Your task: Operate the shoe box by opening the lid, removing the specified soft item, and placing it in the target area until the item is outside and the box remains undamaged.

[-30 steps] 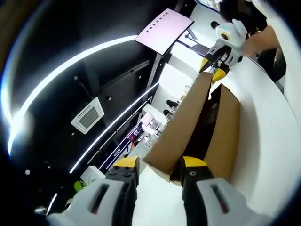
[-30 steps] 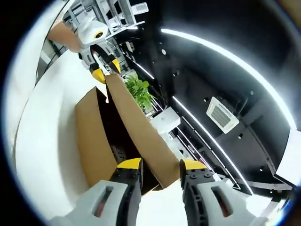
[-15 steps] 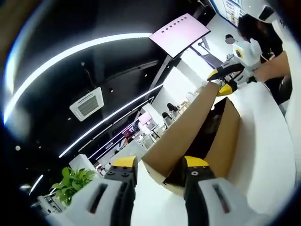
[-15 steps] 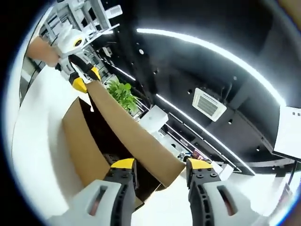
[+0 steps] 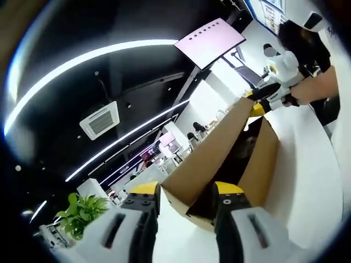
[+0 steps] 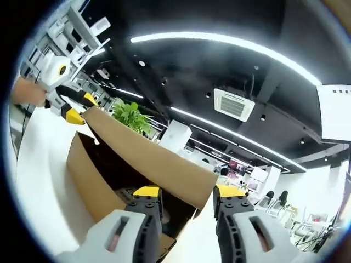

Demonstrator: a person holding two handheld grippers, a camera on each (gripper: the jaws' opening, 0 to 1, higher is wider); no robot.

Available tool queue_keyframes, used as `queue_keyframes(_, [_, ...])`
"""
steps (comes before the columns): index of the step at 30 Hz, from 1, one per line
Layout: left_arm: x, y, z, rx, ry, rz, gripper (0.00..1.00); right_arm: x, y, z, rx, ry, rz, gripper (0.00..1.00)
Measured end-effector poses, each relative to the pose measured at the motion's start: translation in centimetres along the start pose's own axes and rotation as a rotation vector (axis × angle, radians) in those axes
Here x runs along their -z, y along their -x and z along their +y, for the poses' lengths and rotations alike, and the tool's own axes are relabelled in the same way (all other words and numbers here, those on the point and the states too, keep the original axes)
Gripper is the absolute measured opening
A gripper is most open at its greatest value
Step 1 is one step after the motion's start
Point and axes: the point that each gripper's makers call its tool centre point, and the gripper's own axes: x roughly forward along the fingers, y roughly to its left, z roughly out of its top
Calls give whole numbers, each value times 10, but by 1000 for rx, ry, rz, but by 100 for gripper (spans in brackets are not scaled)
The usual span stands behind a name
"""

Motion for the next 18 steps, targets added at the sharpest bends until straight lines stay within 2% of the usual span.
queue_keyframes(7, [3, 2, 0, 9, 52, -2, 38, -3, -4, -4, 42, 5, -6, 33])
queue_keyframes(9, [3, 3, 0, 12, 102, -16, 38, -3, -5, -6, 65, 1, 3, 31])
queue_keyframes(12, [3, 4, 3, 4, 98, -17, 37, -5, -7, -9, 96, 13, 7, 28])
queue_keyframes(15, [3, 5, 5, 24, 149, -22, 37, -6, -8, -14, 119, 23, -8, 24])
queue_keyframes(18, [8, 7, 4, 35, 214, 13, 36, -5, -8, -15, 135, 35, 7, 21])
